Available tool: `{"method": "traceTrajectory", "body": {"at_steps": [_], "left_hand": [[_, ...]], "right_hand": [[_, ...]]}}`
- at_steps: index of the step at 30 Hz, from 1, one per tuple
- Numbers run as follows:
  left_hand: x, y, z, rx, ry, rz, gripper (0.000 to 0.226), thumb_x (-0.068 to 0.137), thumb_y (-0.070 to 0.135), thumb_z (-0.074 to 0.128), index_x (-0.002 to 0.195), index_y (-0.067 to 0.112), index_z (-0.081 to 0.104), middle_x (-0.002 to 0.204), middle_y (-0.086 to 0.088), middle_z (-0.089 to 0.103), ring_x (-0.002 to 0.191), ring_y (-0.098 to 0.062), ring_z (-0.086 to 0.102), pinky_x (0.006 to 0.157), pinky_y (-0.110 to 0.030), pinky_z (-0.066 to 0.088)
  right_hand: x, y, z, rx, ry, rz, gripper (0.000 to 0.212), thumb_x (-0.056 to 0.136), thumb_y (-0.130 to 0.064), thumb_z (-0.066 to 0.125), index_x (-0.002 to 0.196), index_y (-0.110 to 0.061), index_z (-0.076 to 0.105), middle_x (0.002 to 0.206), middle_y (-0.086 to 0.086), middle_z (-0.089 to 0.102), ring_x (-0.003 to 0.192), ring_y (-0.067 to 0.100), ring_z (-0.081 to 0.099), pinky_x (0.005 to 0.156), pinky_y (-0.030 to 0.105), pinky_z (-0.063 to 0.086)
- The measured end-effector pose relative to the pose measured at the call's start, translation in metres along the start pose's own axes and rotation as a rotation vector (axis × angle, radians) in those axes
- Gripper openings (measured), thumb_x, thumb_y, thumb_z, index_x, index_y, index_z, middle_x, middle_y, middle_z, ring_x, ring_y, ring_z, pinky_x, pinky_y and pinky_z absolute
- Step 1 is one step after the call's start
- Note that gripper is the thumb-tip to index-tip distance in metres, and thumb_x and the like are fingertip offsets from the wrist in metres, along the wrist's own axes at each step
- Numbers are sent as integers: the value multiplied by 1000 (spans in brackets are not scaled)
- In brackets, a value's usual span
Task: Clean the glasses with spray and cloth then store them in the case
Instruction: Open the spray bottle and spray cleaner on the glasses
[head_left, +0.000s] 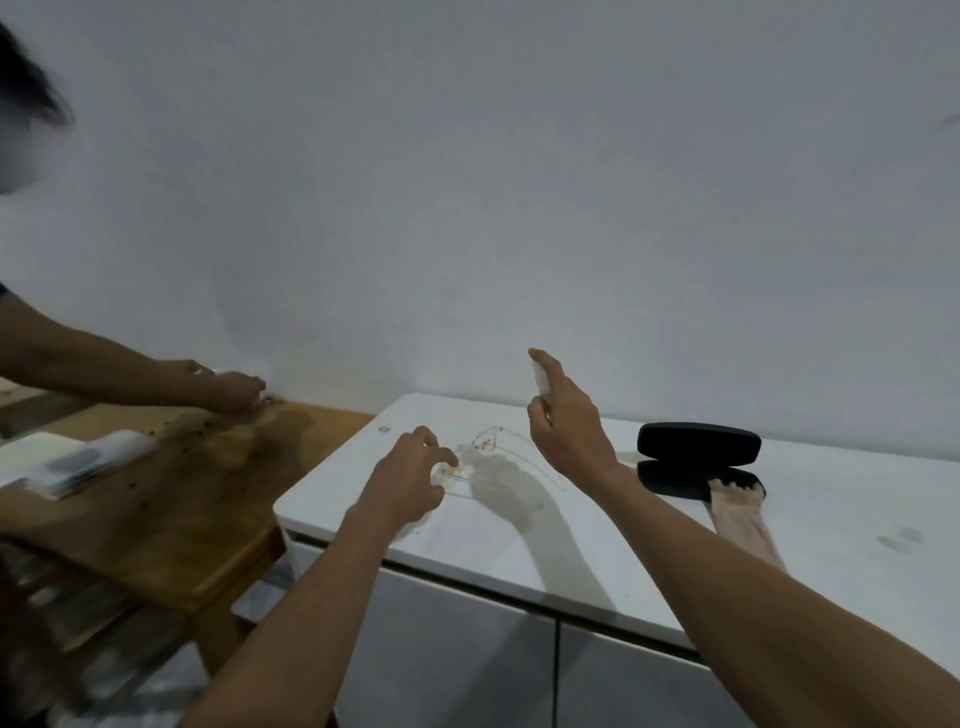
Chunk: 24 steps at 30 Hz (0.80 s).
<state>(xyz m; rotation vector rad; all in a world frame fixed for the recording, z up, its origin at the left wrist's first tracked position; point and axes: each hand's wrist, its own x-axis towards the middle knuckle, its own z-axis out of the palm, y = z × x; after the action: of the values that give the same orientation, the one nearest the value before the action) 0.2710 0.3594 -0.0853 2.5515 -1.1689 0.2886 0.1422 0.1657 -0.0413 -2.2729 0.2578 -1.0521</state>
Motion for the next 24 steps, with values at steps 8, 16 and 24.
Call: {"method": "traceTrajectory", "body": {"at_steps": [8, 16, 24], "left_hand": [[-1, 0, 24, -5, 248, 46, 11, 85, 9, 75, 95, 8, 77, 99, -7, 64, 81, -29, 66, 65, -35, 55], [14, 14, 33, -73, 476, -17, 13, 75, -14, 74, 80, -2, 75, 85, -17, 71, 63, -36, 68, 57, -38, 57], [27, 30, 26, -530, 577, -488, 14, 84, -4, 74, 98, -2, 78, 96, -20, 76, 90, -35, 72, 83, -29, 51]], "right_hand": [[0, 7, -7, -15, -24, 20, 64, 94, -9, 42, 152, -34, 33, 93, 5, 60, 86, 25, 54, 79, 37, 40], [-4, 22, -28, -72, -12, 31, 63, 92, -7, 43, 149, -32, 40, 77, 1, 53, 75, 24, 49, 75, 34, 35], [-18, 46, -45, -89, 39, 121, 60, 88, -6, 42, 143, -30, 45, 59, -5, 43, 63, 19, 45, 61, 36, 38]]}}
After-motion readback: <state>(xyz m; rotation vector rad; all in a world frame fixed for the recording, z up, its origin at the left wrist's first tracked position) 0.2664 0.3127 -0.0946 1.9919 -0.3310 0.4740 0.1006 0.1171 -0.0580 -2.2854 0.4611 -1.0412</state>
